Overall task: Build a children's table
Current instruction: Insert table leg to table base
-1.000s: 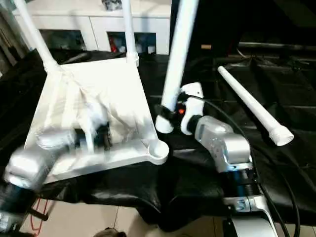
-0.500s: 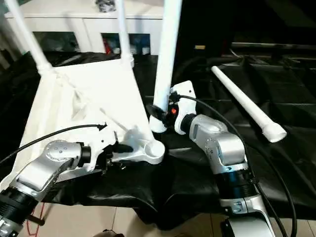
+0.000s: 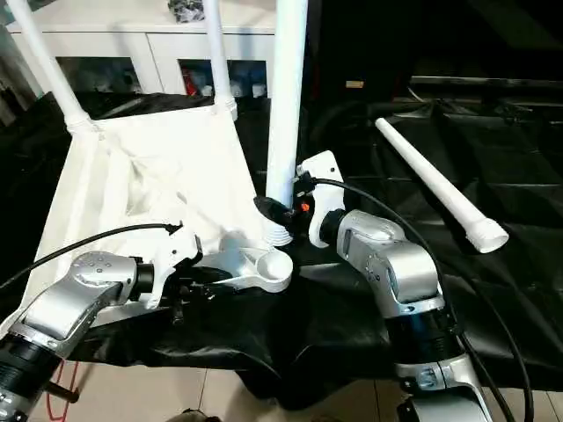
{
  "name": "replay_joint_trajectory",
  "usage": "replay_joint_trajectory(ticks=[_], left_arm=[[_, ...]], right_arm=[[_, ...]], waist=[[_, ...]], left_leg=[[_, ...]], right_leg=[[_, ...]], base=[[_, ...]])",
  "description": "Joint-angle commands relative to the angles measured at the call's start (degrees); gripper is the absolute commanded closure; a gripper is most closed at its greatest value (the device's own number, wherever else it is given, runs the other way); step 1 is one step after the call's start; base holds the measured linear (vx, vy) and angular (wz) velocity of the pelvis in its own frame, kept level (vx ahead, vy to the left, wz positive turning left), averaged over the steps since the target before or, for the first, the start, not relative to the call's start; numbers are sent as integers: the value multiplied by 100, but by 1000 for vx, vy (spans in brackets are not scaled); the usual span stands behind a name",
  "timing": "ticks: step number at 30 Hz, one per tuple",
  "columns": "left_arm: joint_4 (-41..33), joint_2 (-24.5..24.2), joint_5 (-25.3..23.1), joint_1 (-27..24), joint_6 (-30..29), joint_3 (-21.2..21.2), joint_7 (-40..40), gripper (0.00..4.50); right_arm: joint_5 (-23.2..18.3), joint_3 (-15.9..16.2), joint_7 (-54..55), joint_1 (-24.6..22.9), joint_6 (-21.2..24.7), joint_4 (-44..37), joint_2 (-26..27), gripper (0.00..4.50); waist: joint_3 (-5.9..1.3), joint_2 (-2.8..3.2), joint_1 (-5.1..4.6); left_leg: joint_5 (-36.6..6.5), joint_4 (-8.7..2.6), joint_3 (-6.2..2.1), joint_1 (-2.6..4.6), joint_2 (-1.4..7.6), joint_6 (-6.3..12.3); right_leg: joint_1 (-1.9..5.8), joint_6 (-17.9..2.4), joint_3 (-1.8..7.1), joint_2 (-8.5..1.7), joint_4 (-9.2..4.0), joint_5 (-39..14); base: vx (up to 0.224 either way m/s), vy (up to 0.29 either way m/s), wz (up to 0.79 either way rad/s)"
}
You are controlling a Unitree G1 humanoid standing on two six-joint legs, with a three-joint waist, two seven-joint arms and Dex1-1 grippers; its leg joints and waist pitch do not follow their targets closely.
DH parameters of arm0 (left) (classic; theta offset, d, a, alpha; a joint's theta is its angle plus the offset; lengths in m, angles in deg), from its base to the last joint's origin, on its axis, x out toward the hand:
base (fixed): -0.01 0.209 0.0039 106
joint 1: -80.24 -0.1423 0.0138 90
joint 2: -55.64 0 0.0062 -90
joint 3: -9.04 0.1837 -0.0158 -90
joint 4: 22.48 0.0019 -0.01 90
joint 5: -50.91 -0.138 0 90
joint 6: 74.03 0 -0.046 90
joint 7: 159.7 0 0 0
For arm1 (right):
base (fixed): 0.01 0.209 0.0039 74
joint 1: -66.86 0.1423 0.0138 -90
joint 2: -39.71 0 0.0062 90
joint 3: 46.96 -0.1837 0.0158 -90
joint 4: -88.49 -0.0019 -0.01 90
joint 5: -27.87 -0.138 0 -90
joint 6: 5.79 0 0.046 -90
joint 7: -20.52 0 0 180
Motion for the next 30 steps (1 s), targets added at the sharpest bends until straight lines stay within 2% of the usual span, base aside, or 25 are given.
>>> replay_joint_trajectory(ticks=[1,10,13,14,15,20,21,22,25,26,28,29,30], left_arm=[[120,-90,-42,-95,-42,-49,-42,376],[182,-109,-120,-154,-78,-13,-70,444],[225,-11,-90,-120,-95,-65,-9,450],[241,105,-68,-62,-109,-96,57,450],[267,192,-76,-12,-95,-114,142,450],[551,629,-236,318,-31,-66,575,450],[620,714,-264,383,23,-52,636,450],[665,772,-279,425,59,-47,669,450],[845,963,-335,592,72,-52,778,450],[891,985,-362,623,104,-53,790,450],[994,1032,-390,685,140,-85,761,450],[995,1032,-387,686,141,-86,750,450],[1012,1039,-372,692,158,-101,662,450]], right_arm=[[-43,19,-42,-20,71,-146,-38,261],[-138,83,-300,-76,248,-264,-172,261],[-241,95,-474,-103,395,-316,-259,261],[-265,98,-542,-119,448,-315,-324,261],[-270,94,-568,-124,471,-298,-356,261],[-223,71,-588,-94,503,-161,-427,261],[-177,89,-574,-82,495,-122,-447,261],[-141,103,-569,-72,496,-99,-464,261],[-45,162,-604,-44,427,46,-511,261],[-25,177,-604,-39,411,69,-514,261],[70,248,-602,-22,315,173,-528,261],[76,249,-599,-19,305,184,-525,261],[109,245,-580,6,222,278,-503,261]], waist=[[-413,-46,-3],[-417,-56,-9],[-416,-56,-6],[-414,-84,-11],[-410,-74,5],[-389,-103,19],[-392,-66,21],[-395,-88,20],[-407,-102,26],[-411,-30,33],[-413,-80,19],[-413,-55,19],[-417,-63,19]], left_leg=[[-1045,-413,-72,130,217,-92],[-1014,-413,-74,129,219,-69],[-1023,-412,-76,128,222,-48],[-1017,-410,-71,124,219,-39],[-1036,-407,-67,137,222,-34],[-1188,-404,-70,145,212,-76],[-1188,-402,-74,150,211,-84],[-1178,-402,-73,143,212,-83],[-1109,-399,-77,132,210,-61],[-1119,-390,-87,134,205,-68],[-1135,-390,-82,126,201,-44],[-1132,-388,-82,119,203,-45],[-1119,-386,-81,122,202,-38]], right_leg=[[249,-1072,246,-401,-406,-1238],[256,-1082,246,-399,-399,-1190],[266,-1093,247,-403,-402,-1173],[269,-1100,247,-399,-406,-1164],[259,-1106,251,-407,-416,-1217],[254,-955,253,-421,-481,-1789],[250,-939,256,-421,-486,-1822],[252,-920,254,-415,-499,-1804],[255,-953,246,-411,-485,-1696],[256,-970,245,-417,-476,-1680],[263,-977,241,-415,-494,-1673],[262,-982,241,-416,-496,-1655],[264,-987,241,-412,-492,-1628]], base=[[0,0,0],[0,0,0],[0,0,0],[0,0,0],[0,0,0],[0,0,0],[0,0,0],[0,0,0],[0,0,0],[0,0,0],[0,0,0],[0,0,0],[0,0,0]])
